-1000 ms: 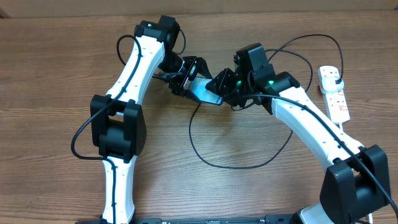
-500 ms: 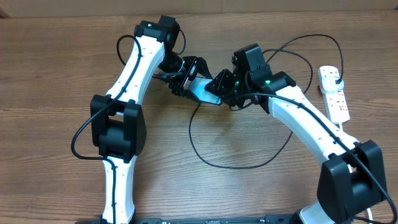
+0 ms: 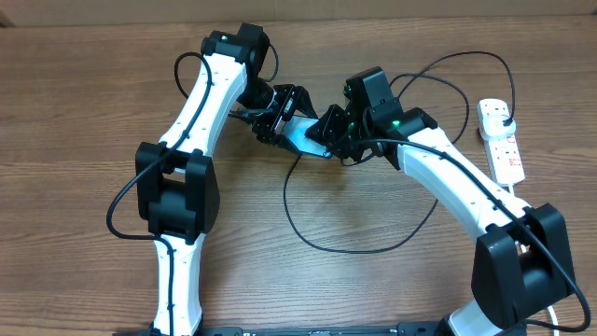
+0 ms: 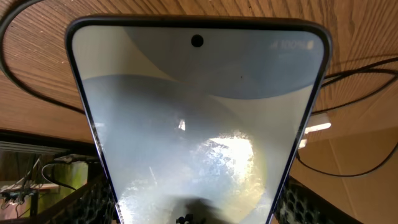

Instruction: Plug charger to phone and switch on socket

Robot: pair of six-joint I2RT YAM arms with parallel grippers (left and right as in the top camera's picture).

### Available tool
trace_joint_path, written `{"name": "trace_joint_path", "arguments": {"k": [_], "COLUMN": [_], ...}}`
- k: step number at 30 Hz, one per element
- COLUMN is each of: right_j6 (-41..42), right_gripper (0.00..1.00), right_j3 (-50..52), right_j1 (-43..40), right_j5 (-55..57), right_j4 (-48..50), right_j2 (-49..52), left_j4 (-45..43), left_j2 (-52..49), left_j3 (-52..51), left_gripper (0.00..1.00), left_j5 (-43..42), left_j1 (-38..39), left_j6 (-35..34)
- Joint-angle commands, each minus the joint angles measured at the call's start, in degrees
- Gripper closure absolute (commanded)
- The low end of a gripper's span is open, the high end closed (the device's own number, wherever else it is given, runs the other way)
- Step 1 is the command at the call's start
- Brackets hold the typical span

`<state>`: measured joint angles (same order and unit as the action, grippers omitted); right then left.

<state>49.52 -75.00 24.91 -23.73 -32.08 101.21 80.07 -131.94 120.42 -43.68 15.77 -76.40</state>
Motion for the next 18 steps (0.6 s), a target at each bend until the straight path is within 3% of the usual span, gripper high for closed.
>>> {"name": "trace_joint_path", "arguments": {"k": [1, 18], "right_j6": [0.22, 1.51], "right_gripper": [0.74, 0.83], "right_j3": [-1.11, -1.11], "right_j1": [0.26, 0.26], "right_j5": [0.31, -0.55], "right_j4": [0.70, 2.27], "right_j2": [0.52, 0.50], "left_j4": [0.02, 0.02], "left_j2": [-0.04, -0.04], "left_j3": [1.62, 1.62], "left_gripper": [0.41, 0.43], "left_j5": [-2.03, -2.91], "left_j1": [0.39, 0.39], "left_j6": [-0.98, -1.53]}}
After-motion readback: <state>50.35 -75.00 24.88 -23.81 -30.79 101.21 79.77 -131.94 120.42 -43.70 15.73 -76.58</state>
